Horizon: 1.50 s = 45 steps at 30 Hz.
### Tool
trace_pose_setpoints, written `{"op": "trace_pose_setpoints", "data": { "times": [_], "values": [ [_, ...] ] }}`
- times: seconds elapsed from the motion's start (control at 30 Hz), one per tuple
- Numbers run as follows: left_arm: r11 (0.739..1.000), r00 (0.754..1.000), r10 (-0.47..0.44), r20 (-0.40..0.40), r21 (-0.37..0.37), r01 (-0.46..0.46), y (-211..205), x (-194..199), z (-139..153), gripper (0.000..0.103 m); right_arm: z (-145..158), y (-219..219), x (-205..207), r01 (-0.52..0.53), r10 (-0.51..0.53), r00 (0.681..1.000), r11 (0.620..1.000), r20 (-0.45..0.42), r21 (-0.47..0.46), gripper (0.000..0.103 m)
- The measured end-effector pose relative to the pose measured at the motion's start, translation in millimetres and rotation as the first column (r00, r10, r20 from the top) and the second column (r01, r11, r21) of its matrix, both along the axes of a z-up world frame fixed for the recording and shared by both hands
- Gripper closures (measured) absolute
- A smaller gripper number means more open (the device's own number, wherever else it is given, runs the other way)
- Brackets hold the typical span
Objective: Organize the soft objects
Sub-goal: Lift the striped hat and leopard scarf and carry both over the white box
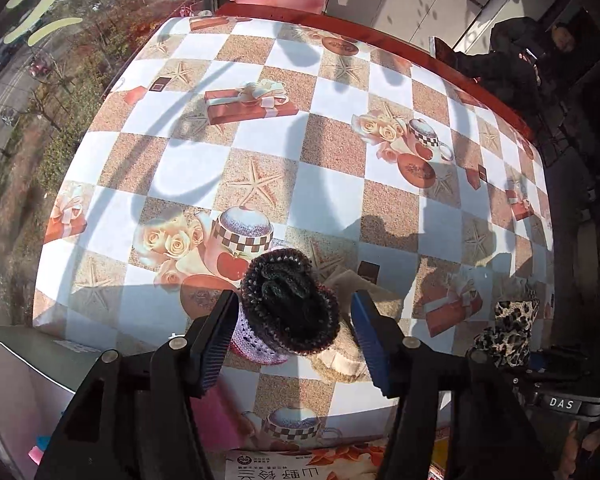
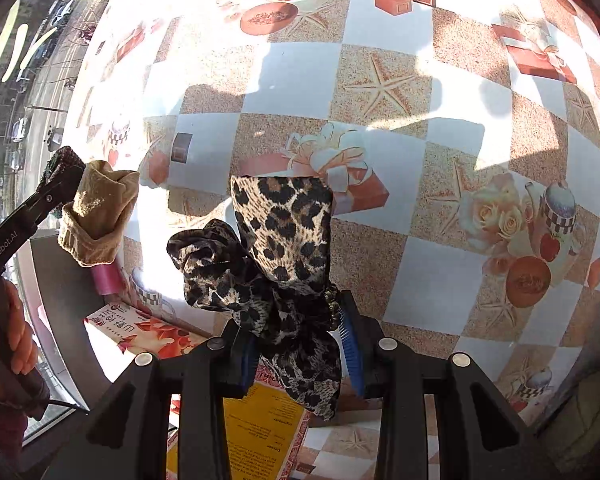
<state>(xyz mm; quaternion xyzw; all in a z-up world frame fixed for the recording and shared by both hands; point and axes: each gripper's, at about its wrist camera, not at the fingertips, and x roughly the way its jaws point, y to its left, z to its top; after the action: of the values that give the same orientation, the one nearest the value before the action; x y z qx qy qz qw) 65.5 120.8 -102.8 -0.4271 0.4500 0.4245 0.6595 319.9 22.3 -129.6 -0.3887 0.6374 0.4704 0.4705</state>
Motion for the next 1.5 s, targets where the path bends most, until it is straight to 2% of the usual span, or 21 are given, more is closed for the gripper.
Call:
{"op": "trace_pose_setpoints", "data": {
  "times": [0.03, 0.1, 0.2, 0.43, 0.47, 0.5, 0.53, 0.6, 0.8, 1.0, 1.23, 1.5],
  "values": [
    [1.0, 1.0, 0.01, 0.012, -0.01, -0.01, 16, 0, -2, 0.031, 3, -3, 2, 0.007, -0.007, 1.0, 1.0, -0.003, 0.007, 0.066],
    [0.999, 1.0, 0.028, 0.013, -0.029, -0.028, 22, 3, -8, 0.026, 5, -8, 8, 0.014, -0.014, 1.0, 1.0, -0.004, 0.011, 0.066],
    [0.996, 0.999, 0.042, -0.004, -0.074, -0.042, 24, 8, -14, 0.025, 6, -7, 10, 0.027, -0.027, 1.0, 1.0, -0.007, 0.008, 0.066],
    [0.979, 0.996, 0.083, -0.043, -0.185, -0.089, 34, 0, -48, 0.024, 15, 1, 21, 0.062, -0.062, 0.998, 0.998, -0.024, 0.003, 0.066],
    [0.979, 0.996, 0.079, -0.048, -0.186, -0.086, 35, 1, -50, 0.027, 15, -1, 20, 0.068, -0.068, 0.997, 0.998, -0.025, 0.006, 0.066],
    [0.98, 0.997, 0.07, -0.041, -0.185, -0.077, 35, 1, -49, 0.046, 16, -3, 20, 0.075, -0.075, 0.997, 0.997, -0.025, 0.011, 0.066],
    [0.981, 0.998, 0.053, -0.034, -0.184, -0.058, 35, 3, -48, 0.055, 18, -5, 22, 0.082, -0.082, 0.996, 0.996, -0.027, 0.017, 0.066],
    [0.989, 0.999, 0.02, -0.049, -0.146, -0.027, 32, 5, -41, 0.063, 23, -7, 22, 0.098, -0.097, 0.995, 0.995, -0.033, 0.034, 0.066],
    [0.998, 0.996, -0.063, -0.07, -0.033, 0.06, 14, 10, -8, 0.063, 41, -20, 22, 0.143, -0.141, 0.989, 0.986, -0.038, 0.085, 0.066],
    [0.988, 0.988, -0.139, -0.074, 0.054, 0.143, -15, 17, 31, 0.063, 62, -33, 20, 0.185, -0.182, 0.983, 0.974, -0.035, 0.128, 0.066],
    [0.976, 0.979, -0.198, -0.047, 0.077, 0.202, -56, 15, 65, 0.063, 100, -46, 6, 0.202, -0.201, 0.979, 0.959, -0.027, 0.199, 0.066],
    [0.947, 0.953, -0.3, -0.048, 0.103, 0.304, -111, 1, 92, 0.063, 140, -74, -28, 0.207, -0.213, 0.977, 0.945, -0.005, 0.253, 0.066]
  ]
}}
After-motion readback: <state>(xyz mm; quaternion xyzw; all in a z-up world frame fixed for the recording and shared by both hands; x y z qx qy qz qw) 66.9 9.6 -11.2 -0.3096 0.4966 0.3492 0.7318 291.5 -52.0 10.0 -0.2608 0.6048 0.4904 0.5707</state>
